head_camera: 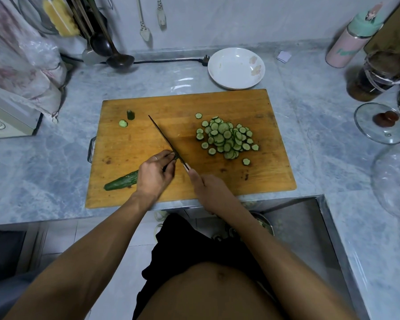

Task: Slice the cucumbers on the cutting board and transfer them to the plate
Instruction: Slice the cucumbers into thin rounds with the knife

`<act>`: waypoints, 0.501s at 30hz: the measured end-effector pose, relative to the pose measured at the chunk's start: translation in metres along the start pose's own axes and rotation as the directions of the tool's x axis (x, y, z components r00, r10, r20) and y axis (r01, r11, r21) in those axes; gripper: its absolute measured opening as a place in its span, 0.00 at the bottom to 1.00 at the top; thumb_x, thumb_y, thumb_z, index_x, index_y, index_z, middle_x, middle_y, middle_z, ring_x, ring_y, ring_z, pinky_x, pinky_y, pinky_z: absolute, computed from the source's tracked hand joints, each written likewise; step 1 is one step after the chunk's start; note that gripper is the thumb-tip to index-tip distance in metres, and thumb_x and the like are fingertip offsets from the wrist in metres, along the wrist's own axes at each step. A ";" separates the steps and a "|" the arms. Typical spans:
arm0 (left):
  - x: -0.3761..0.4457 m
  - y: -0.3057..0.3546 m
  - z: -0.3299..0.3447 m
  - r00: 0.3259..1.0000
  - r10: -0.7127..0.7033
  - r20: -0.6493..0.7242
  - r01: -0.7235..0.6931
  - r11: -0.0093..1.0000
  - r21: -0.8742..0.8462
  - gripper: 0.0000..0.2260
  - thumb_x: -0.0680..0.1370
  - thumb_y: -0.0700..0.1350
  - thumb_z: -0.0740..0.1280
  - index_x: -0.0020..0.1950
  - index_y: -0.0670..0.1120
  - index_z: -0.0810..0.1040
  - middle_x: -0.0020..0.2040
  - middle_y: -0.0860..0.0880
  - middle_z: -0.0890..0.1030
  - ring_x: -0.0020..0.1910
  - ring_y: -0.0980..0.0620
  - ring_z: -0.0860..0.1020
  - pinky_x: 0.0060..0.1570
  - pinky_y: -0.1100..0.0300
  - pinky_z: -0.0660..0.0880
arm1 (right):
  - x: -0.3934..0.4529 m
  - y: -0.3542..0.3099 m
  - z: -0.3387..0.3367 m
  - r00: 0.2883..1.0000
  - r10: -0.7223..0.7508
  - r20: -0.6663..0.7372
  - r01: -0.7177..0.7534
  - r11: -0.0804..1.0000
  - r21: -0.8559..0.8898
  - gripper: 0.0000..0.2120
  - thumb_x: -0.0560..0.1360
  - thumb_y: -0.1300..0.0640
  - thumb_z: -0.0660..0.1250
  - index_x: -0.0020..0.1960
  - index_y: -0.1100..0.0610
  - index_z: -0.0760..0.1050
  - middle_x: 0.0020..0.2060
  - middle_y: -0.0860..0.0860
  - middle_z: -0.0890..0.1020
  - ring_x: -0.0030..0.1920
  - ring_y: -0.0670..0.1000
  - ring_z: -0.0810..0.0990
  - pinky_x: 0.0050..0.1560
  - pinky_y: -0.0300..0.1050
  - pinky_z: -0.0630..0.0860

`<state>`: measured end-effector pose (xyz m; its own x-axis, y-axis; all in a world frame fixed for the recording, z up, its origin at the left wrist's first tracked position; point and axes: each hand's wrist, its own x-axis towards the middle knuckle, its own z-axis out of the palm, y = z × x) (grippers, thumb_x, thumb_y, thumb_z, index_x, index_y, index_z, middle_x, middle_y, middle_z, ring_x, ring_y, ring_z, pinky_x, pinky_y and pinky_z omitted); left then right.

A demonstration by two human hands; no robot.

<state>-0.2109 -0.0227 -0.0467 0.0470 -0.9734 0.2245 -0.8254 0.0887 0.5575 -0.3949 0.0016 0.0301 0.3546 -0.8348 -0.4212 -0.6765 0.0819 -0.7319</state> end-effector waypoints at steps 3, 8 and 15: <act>0.000 0.000 0.001 1.000 -0.006 -0.007 0.006 1.000 0.002 0.09 0.75 0.40 0.71 0.54 0.40 0.84 0.56 0.43 0.83 0.53 0.45 0.81 0.57 0.58 0.74 | -0.001 0.000 -0.001 1.000 0.005 0.013 -0.005 1.000 -0.009 0.29 0.84 0.42 0.45 0.32 0.56 0.65 0.30 0.52 0.72 0.32 0.49 0.70 0.38 0.46 0.61; 0.000 -0.001 0.002 1.000 -0.001 -0.013 0.001 1.000 0.005 0.10 0.75 0.41 0.71 0.55 0.42 0.84 0.56 0.45 0.83 0.53 0.46 0.81 0.57 0.58 0.75 | 0.000 0.000 -0.004 0.999 0.032 0.002 -0.032 0.999 0.012 0.30 0.84 0.41 0.44 0.35 0.59 0.69 0.32 0.55 0.75 0.34 0.52 0.72 0.36 0.47 0.64; 0.001 0.002 0.003 1.000 -0.022 -0.022 0.022 1.000 -0.013 0.10 0.75 0.40 0.71 0.55 0.42 0.84 0.56 0.46 0.83 0.52 0.48 0.82 0.58 0.63 0.73 | 0.002 0.015 -0.016 0.994 0.075 -0.083 -0.071 0.996 0.051 0.32 0.83 0.38 0.45 0.33 0.57 0.70 0.28 0.51 0.75 0.29 0.49 0.73 0.30 0.43 0.64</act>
<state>-0.2139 -0.0236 -0.0478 0.0779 -0.9702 0.2294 -0.8171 0.0697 0.5723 -0.4148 -0.0073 0.0269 0.2483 -0.8685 -0.4290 -0.6661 0.1684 -0.7266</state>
